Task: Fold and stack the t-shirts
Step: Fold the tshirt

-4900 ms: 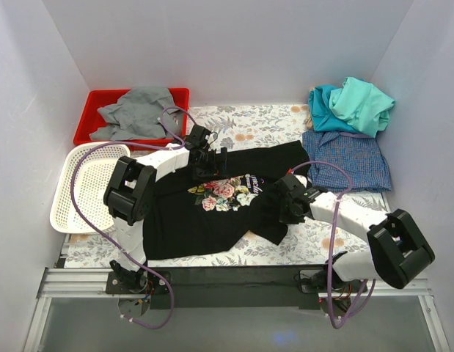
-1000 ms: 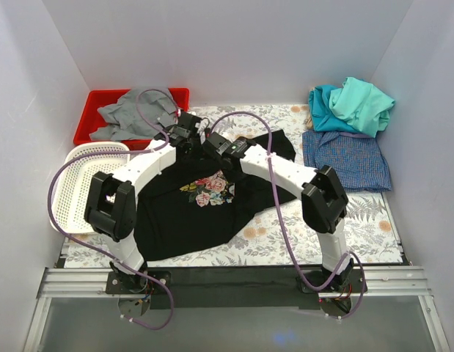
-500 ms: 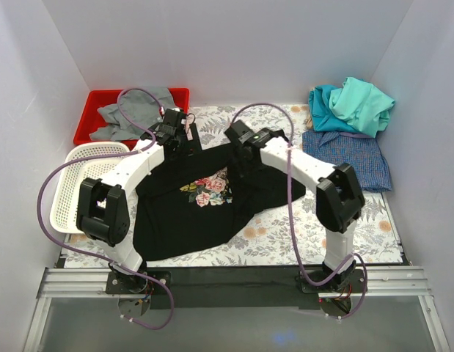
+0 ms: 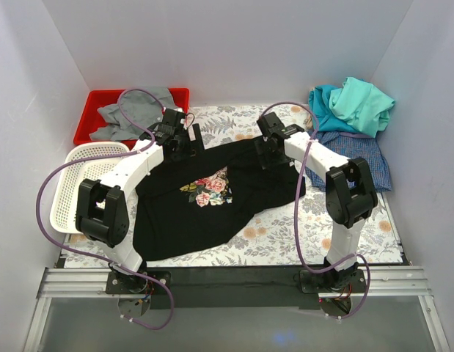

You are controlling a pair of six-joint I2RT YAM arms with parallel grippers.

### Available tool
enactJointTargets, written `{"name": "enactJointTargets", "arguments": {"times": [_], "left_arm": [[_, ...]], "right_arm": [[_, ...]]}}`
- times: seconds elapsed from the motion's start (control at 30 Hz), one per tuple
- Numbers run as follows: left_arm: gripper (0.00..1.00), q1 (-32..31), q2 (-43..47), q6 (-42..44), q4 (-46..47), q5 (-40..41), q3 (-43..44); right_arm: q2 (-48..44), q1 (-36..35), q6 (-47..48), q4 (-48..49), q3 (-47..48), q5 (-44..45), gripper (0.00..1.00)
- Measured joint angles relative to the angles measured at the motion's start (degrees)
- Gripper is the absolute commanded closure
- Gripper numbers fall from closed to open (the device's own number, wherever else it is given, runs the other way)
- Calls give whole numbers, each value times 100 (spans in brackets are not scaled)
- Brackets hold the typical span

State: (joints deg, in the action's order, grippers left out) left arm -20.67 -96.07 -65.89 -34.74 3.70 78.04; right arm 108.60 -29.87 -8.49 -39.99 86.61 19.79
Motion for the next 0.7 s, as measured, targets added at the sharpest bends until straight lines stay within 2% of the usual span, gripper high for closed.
{"name": "enactJointTargets", "arguments": {"times": [0.2, 0.43, 0.5, 0.53, 0.6, 0.63, 0.67, 0.7], "left_arm": [[7, 0, -26, 2, 4, -240, 0], [7, 0, -267, 2, 44, -498, 35], [7, 0, -343, 2, 42, -542, 35], [7, 0, -374, 2, 44, -564, 35], [7, 0, -404, 2, 42, -586, 35], [7, 0, -409, 2, 42, -595, 35], [7, 0, -409, 2, 46, -605, 42], [7, 0, -409, 2, 48, -610, 46]], "right_arm": [[-2, 474, 44, 332, -400, -723, 35], [-101, 455, 127, 568, -1353, -1338, 37], [-164, 428, 149, 627, -1467, -1427, 41], [-232, 428, 151, 706, -1521, -1515, 55], [-321, 428, 142, 743, -1550, -1600, 72], [-341, 428, 149, 767, -1552, -1633, 93], [-352, 428, 203, 802, -1552, -1674, 99], [-352, 428, 157, 815, -1552, -1696, 99]]}}
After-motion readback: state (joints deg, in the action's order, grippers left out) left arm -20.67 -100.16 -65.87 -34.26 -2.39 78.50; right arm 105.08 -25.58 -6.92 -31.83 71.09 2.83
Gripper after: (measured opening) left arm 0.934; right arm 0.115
